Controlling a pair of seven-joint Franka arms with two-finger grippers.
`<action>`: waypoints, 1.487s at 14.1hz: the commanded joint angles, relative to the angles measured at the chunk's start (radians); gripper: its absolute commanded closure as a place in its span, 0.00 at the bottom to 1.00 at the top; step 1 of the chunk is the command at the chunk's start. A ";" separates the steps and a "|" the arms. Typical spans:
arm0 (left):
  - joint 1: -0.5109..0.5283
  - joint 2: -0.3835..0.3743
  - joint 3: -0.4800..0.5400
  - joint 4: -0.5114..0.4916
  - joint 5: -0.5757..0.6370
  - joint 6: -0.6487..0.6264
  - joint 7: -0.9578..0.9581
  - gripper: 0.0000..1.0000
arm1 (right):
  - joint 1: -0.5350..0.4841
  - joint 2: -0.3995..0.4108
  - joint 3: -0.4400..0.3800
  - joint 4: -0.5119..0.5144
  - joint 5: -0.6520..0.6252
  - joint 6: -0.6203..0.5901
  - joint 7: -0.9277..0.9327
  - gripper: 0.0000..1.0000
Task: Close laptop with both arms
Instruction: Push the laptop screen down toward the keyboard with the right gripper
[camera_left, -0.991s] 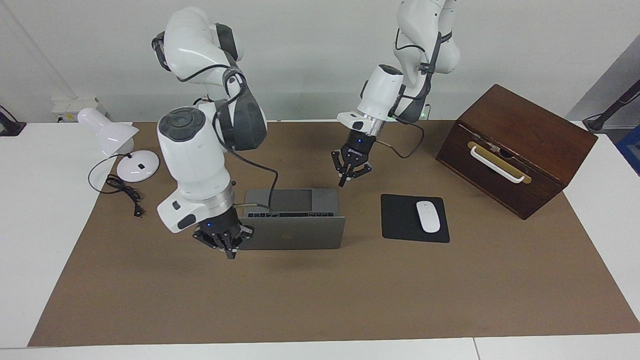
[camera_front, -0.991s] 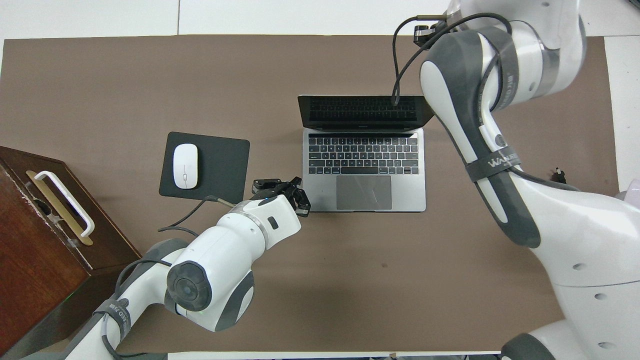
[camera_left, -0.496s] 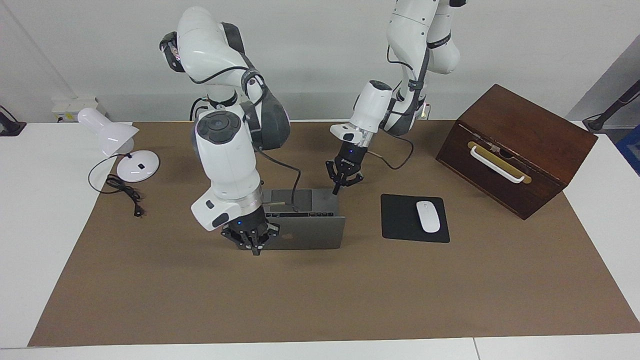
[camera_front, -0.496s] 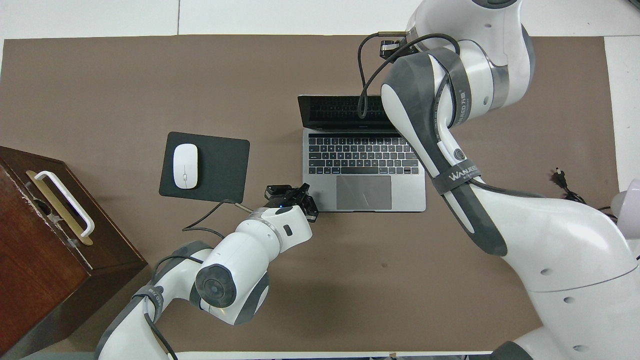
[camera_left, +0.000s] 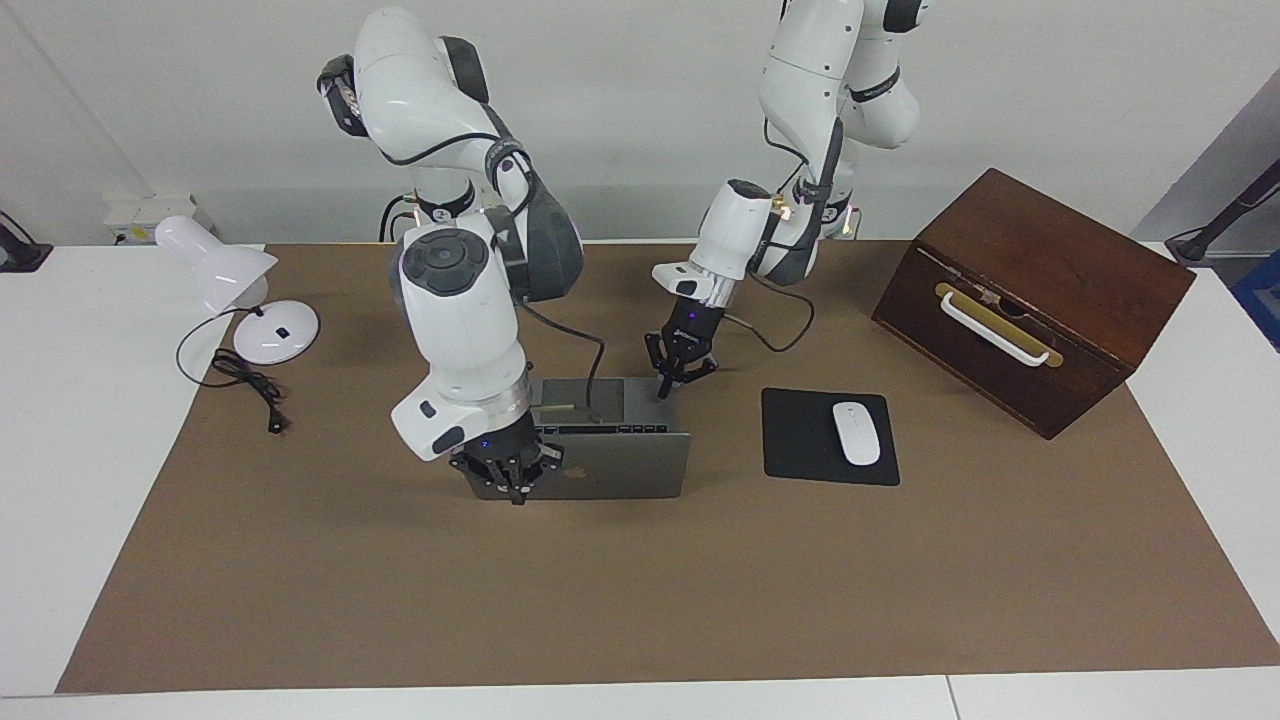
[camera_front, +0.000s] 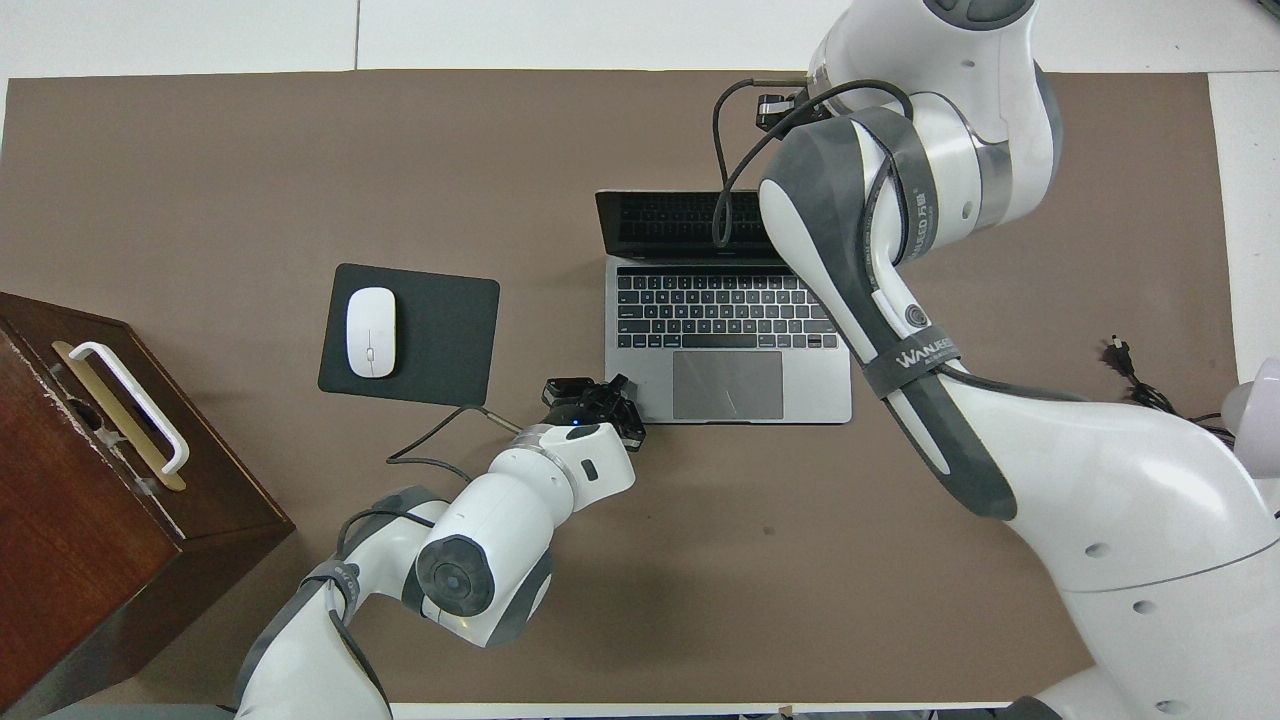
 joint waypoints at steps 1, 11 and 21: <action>-0.023 0.018 0.015 -0.005 -0.008 0.038 0.016 1.00 | 0.001 -0.043 0.002 -0.063 0.032 0.013 0.021 1.00; 0.002 0.024 0.017 -0.044 -0.008 0.036 0.155 1.00 | 0.001 -0.110 0.025 -0.167 0.132 -0.102 0.050 1.00; 0.014 0.067 0.017 -0.041 -0.005 0.069 0.166 1.00 | 0.004 -0.254 0.027 -0.486 0.258 -0.045 0.046 1.00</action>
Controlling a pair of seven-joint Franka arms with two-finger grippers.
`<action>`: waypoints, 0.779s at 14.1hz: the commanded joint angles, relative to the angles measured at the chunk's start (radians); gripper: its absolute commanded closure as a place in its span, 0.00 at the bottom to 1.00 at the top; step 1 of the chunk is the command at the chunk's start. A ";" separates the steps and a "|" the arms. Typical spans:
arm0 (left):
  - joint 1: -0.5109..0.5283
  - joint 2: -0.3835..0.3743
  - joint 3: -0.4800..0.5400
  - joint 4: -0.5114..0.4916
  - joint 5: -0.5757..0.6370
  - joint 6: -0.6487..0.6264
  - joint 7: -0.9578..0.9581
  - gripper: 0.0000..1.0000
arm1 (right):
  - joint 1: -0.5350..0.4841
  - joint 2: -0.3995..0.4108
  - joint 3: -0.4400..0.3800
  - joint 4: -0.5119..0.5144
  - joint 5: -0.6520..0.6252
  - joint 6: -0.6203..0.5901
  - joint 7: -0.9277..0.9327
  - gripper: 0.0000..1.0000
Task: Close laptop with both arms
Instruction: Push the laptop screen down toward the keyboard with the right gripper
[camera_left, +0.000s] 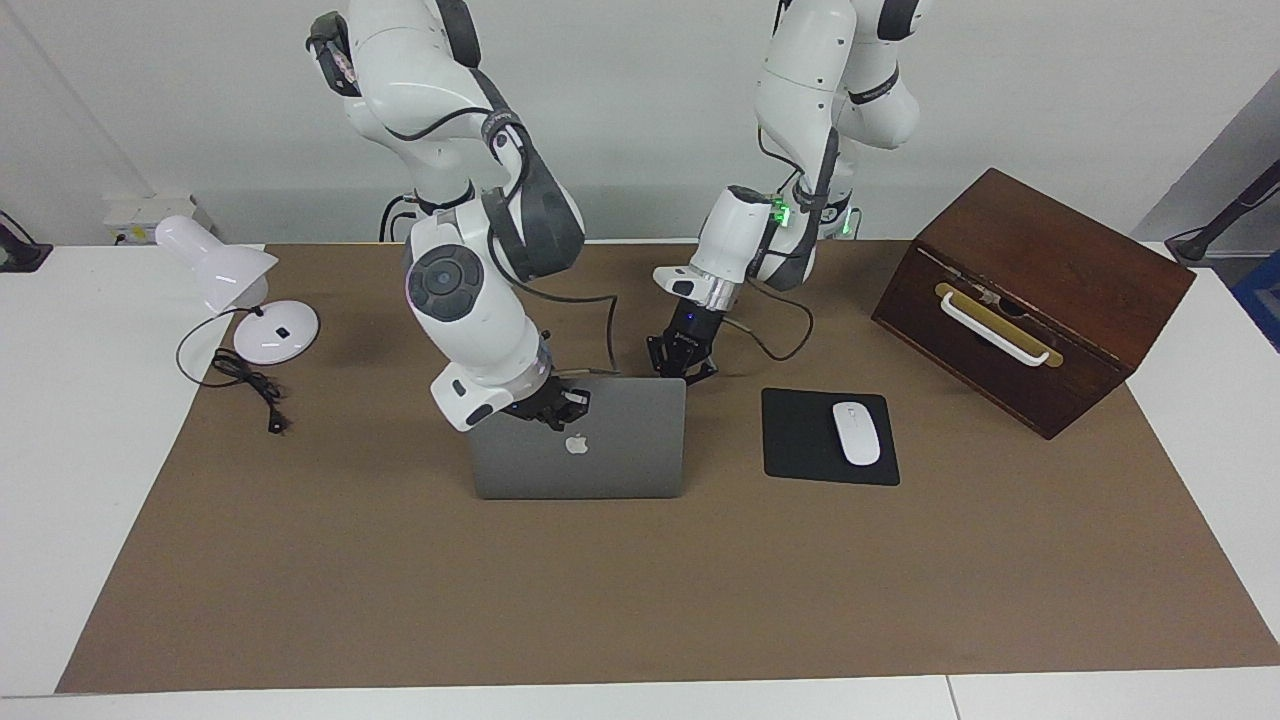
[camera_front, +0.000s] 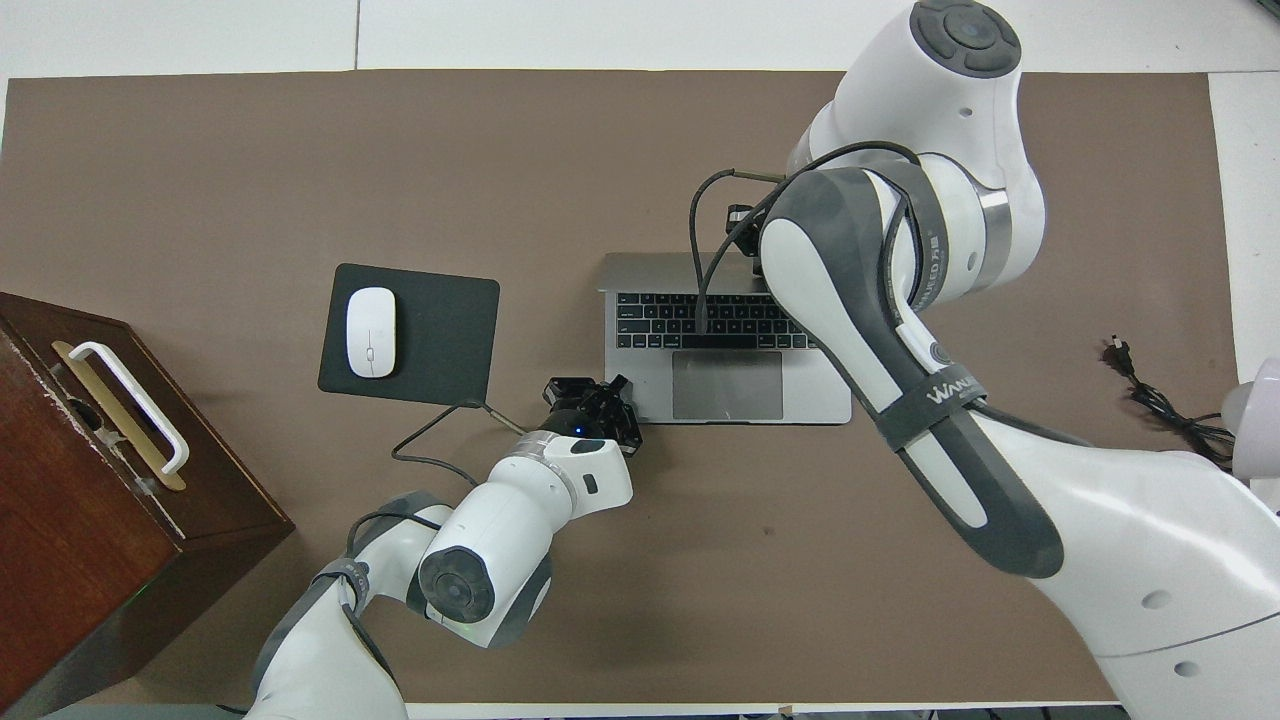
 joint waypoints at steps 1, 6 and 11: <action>0.014 0.056 0.011 -0.025 -0.005 0.007 0.031 1.00 | -0.004 -0.094 0.016 -0.189 0.022 0.086 0.014 1.00; 0.014 0.058 0.011 -0.022 -0.005 0.007 0.031 1.00 | -0.002 -0.125 0.030 -0.297 0.022 0.166 0.011 1.00; 0.016 0.059 0.011 -0.019 -0.005 0.007 0.031 1.00 | 0.006 -0.125 0.031 -0.338 0.022 0.198 0.009 1.00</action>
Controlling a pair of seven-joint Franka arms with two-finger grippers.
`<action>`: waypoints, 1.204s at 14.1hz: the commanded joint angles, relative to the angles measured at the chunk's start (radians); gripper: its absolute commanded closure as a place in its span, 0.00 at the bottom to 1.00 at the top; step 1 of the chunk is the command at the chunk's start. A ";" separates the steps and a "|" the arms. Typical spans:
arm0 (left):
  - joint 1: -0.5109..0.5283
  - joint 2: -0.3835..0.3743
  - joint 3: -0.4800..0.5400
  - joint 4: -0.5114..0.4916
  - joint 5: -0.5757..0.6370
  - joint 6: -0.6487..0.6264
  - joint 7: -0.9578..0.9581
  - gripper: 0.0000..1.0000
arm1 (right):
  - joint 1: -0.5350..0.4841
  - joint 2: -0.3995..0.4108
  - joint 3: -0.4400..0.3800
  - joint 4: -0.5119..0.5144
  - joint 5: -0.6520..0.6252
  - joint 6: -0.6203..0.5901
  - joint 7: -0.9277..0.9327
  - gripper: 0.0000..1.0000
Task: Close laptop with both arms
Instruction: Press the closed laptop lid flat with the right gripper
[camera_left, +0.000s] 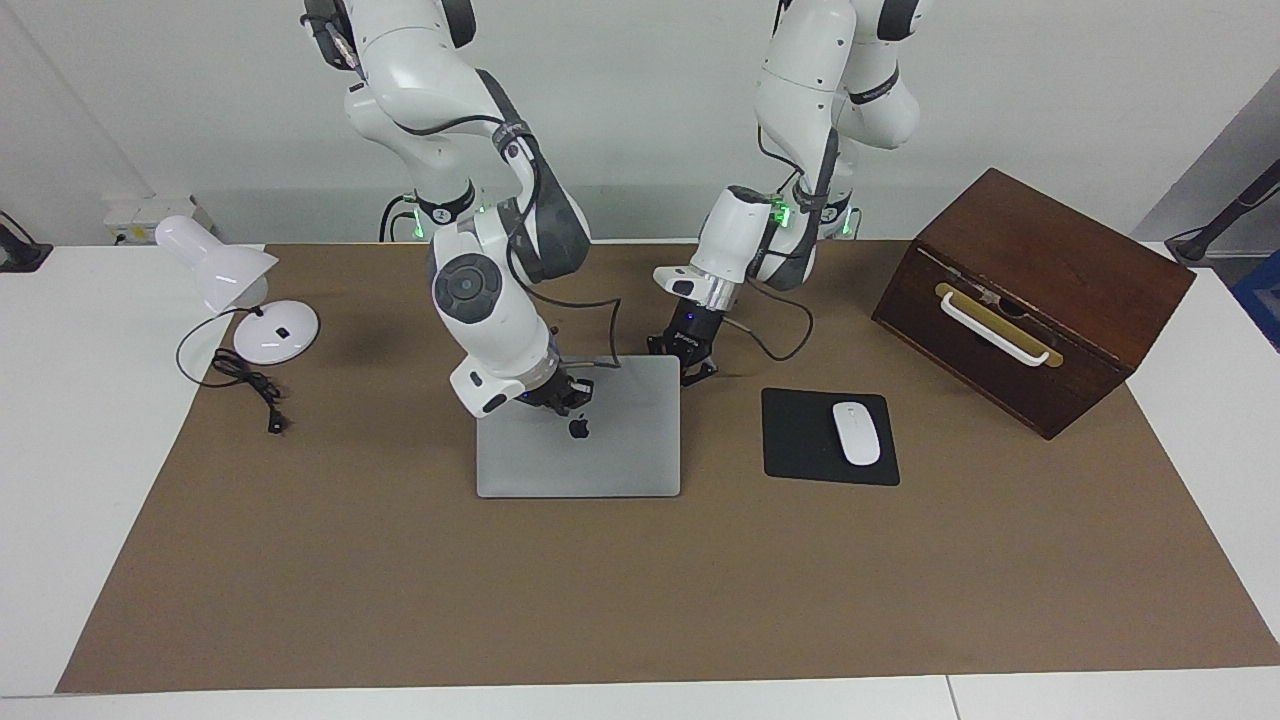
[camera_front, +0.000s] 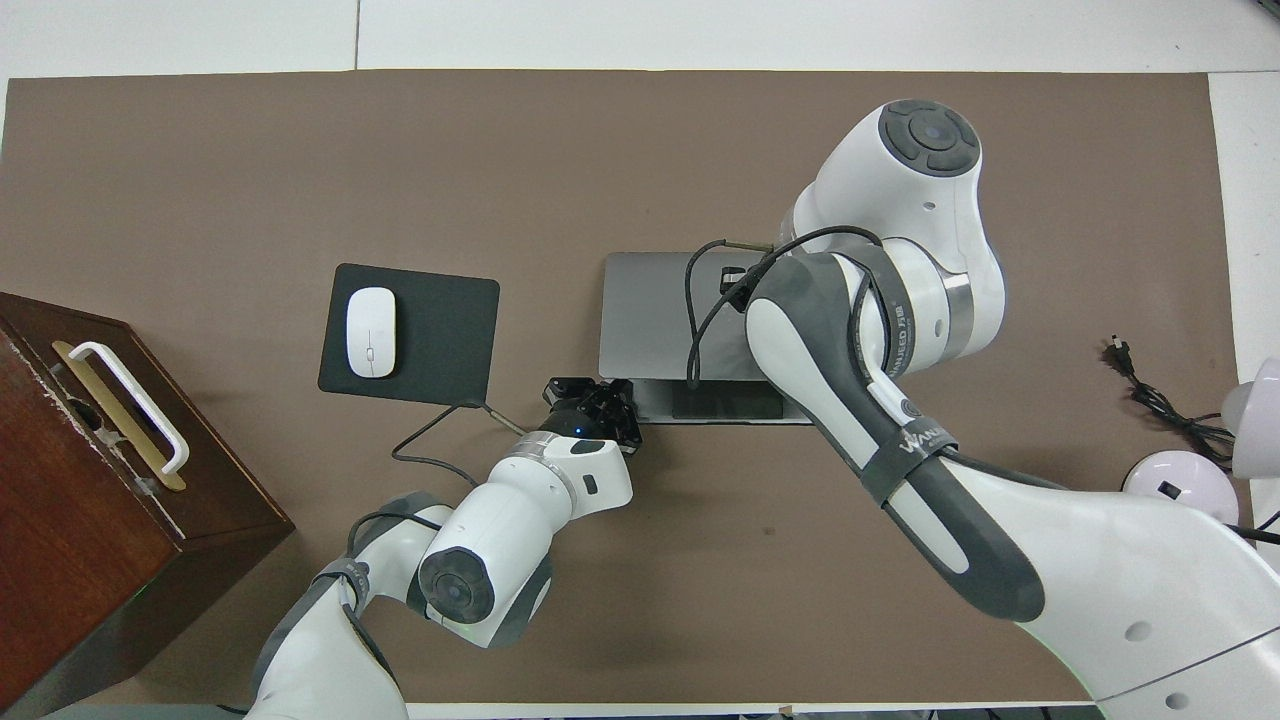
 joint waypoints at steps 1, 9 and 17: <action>0.016 0.059 0.012 -0.018 -0.005 0.004 0.030 1.00 | 0.002 -0.034 0.003 -0.077 0.021 0.052 0.007 1.00; 0.016 0.060 0.012 -0.017 -0.005 0.002 0.029 1.00 | 0.002 -0.033 0.003 -0.119 0.021 0.104 0.003 1.00; 0.019 0.060 0.012 -0.017 -0.005 0.002 0.029 1.00 | 0.002 -0.033 0.003 -0.134 0.021 0.119 0.003 1.00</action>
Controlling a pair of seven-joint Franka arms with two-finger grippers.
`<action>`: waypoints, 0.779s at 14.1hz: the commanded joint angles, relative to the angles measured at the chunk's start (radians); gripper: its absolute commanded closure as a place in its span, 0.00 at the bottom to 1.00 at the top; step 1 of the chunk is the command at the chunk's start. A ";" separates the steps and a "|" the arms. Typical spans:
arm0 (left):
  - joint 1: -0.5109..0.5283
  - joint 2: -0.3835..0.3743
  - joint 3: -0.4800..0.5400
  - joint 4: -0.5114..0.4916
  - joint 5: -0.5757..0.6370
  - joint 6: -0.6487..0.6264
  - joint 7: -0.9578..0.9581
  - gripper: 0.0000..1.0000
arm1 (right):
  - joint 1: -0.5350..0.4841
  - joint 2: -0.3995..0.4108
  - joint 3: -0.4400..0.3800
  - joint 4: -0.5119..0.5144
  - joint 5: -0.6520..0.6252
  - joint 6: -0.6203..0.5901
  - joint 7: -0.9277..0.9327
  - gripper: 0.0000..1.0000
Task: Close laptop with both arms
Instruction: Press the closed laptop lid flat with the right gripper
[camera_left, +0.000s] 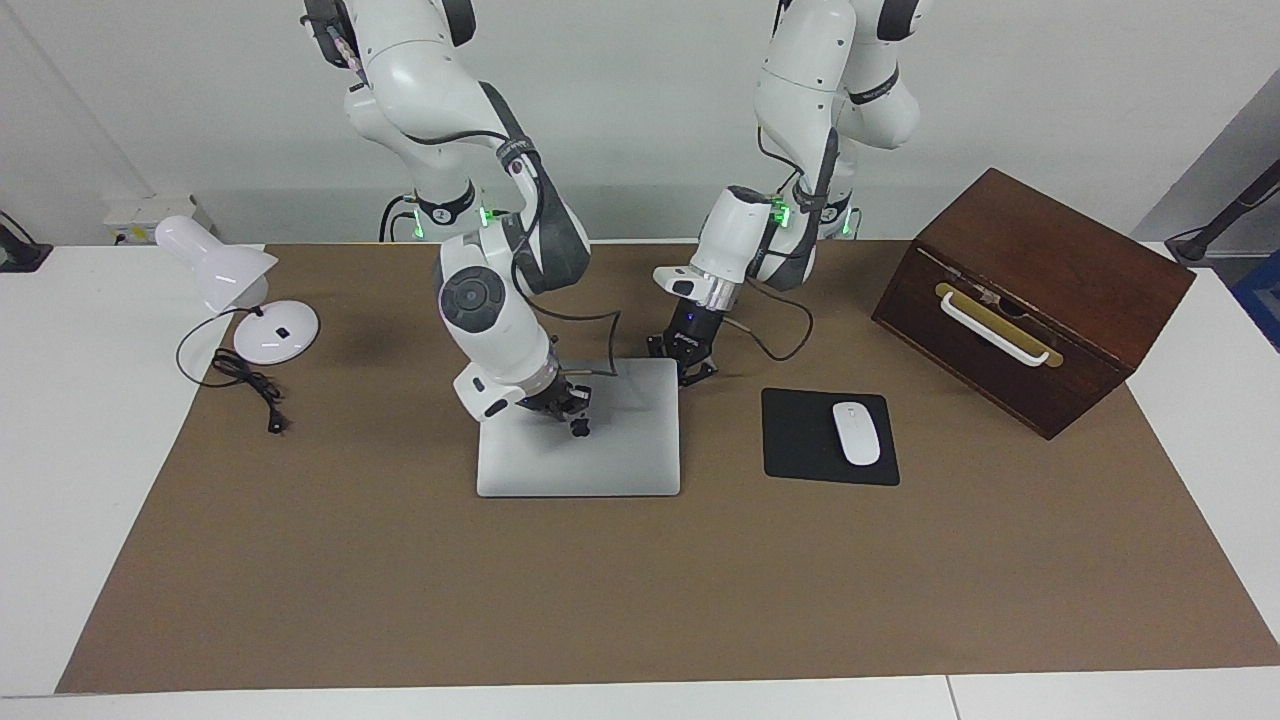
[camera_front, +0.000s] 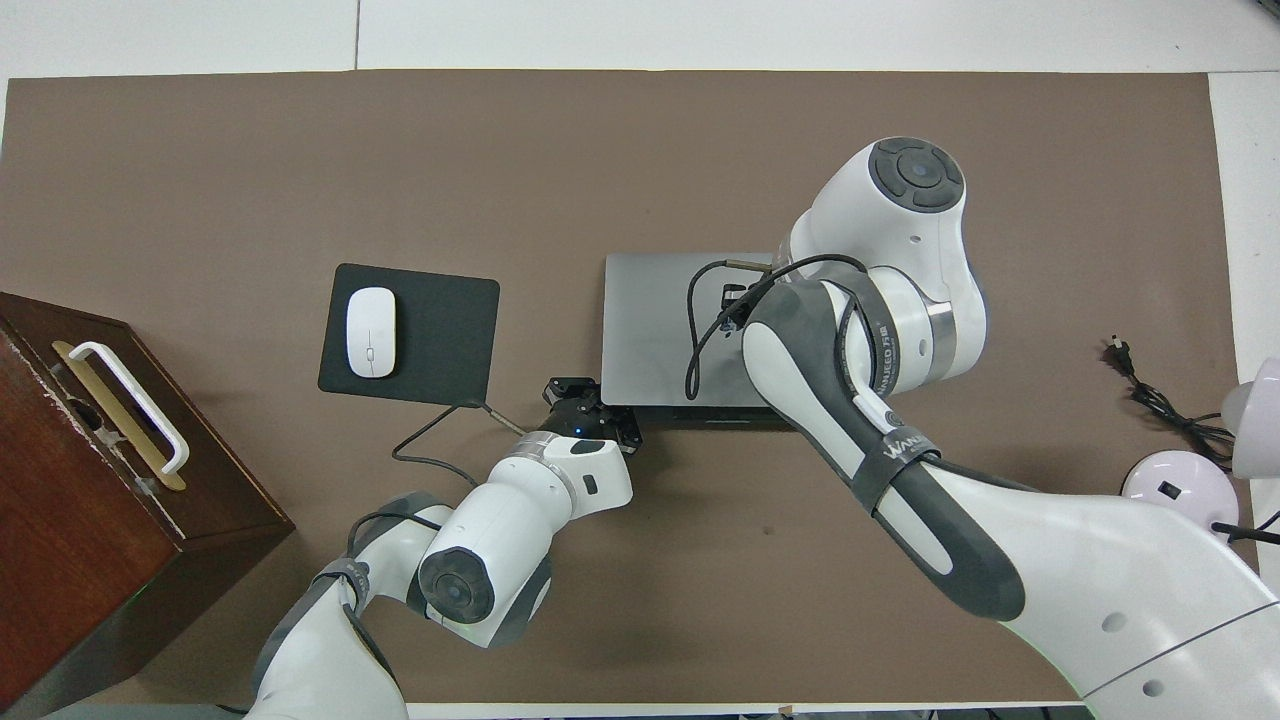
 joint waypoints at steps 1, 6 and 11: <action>0.019 0.060 0.010 -0.017 -0.005 0.002 0.027 1.00 | 0.001 -0.027 0.002 -0.050 0.021 0.040 0.003 1.00; 0.020 0.060 0.010 -0.017 -0.005 0.002 0.027 1.00 | 0.001 -0.025 0.002 -0.038 0.021 0.023 0.003 1.00; 0.020 0.060 0.010 -0.015 -0.005 0.002 0.027 1.00 | -0.022 -0.025 0.000 0.114 0.019 -0.185 0.004 1.00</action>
